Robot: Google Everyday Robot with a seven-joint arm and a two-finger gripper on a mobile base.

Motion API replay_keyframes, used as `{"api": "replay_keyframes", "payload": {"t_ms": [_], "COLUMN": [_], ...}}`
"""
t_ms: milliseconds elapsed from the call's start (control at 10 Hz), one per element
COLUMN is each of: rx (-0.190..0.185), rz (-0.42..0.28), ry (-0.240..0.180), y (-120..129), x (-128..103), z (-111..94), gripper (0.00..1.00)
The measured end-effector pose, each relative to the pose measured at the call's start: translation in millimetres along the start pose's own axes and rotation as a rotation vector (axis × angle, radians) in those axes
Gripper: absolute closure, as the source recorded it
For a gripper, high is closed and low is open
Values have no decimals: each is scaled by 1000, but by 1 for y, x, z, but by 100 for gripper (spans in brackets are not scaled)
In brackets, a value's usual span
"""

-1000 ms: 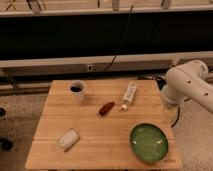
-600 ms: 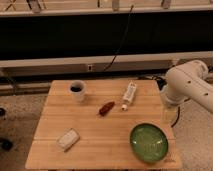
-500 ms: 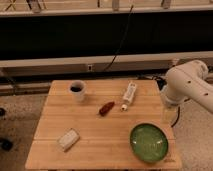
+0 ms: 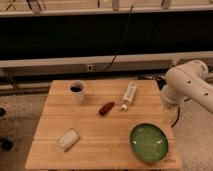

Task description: Push the ceramic bowl across the table

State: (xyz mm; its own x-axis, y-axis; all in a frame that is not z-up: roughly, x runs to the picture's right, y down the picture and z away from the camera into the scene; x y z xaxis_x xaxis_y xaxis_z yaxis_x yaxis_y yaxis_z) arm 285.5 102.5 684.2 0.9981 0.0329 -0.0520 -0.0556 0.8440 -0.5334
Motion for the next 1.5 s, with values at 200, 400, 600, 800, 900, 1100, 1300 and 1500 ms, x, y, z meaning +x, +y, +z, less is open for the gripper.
{"api": "replay_keyframes", "payload": {"t_ms": [200, 400, 600, 800, 900, 1100, 1300, 1500], "rx": [0, 0, 2, 3, 2, 6, 15, 17], "rz": [0, 0, 5, 10, 10, 13, 14, 13], "ry": [0, 0, -8, -21, -24, -27, -38, -43], "y": [0, 0, 5, 14, 15, 22, 31, 36], "x": [0, 0, 6, 13, 15, 23, 36, 36], "z": [0, 0, 8, 23, 26, 26, 32, 35], "gripper": [20, 20, 20, 20, 20, 20, 20, 20]}}
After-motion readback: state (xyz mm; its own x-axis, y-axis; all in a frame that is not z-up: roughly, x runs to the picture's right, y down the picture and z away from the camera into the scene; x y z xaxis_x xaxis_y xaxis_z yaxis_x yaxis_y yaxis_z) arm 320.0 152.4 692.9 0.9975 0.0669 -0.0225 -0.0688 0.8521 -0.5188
